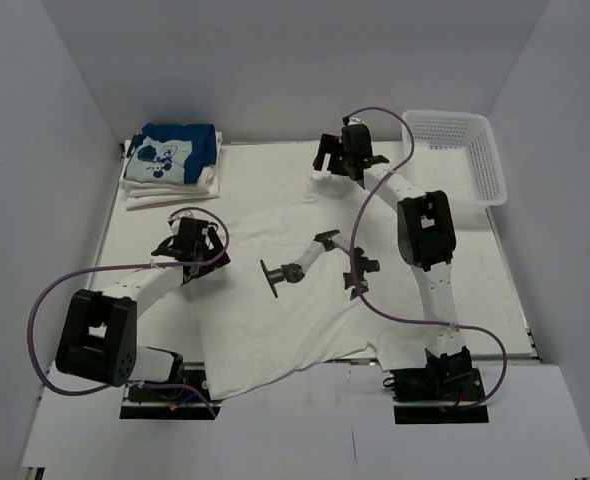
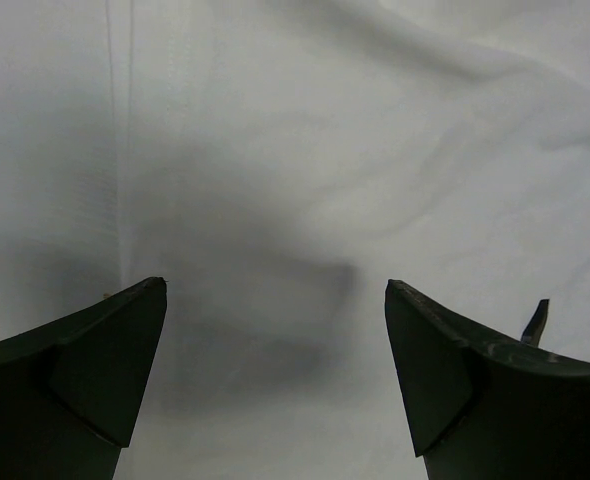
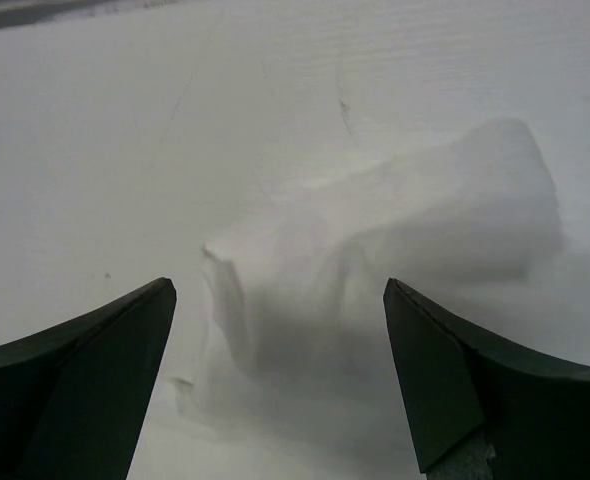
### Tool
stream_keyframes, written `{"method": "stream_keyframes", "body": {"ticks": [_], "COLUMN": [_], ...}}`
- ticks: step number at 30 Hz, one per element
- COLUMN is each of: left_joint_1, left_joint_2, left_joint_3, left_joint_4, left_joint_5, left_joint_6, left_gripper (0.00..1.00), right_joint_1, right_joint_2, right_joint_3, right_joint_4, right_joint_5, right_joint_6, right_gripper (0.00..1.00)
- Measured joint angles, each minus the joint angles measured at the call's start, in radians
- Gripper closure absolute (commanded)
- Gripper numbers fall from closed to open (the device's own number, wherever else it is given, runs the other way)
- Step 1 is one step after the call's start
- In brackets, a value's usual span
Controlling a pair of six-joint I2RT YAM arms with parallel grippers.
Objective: Fold and stack the t-shirts
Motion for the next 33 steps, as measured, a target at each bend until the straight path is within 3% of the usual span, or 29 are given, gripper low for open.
{"method": "stream_keyframes", "body": {"ticks": [10, 15, 19, 27, 33], "left_joint_1": [-0.002, -0.001, -0.001, 0.003, 0.034], "left_joint_2": [0.043, 0.173, 0.319, 0.589, 0.734], "left_joint_3": [0.127, 0.191, 0.274, 0.588, 0.797], "left_joint_4": [0.023, 0.045, 0.015, -0.046, -0.083], "left_joint_5": [-0.012, -0.003, -0.022, -0.183, -0.213], "left_joint_6": [0.003, -0.001, -0.005, -0.001, 0.000], "left_gripper": [0.00, 0.00, 0.00, 0.00, 0.00], "right_joint_1": [-0.009, -0.010, -0.010, -0.010, -0.010], "right_joint_2": [-0.538, -0.659, -0.662, -0.662, -0.663], "right_joint_3": [-0.644, -0.874, -0.949, -0.956, -0.963], "right_joint_4": [-0.061, -0.079, -0.111, -0.132, -0.135], "right_joint_5": [0.145, 0.184, 0.194, 0.203, 0.209], "right_joint_6": [-0.049, -0.021, 0.002, 0.013, 0.015], "right_gripper": [0.10, 0.10, 0.10, 0.10, 0.10]}}
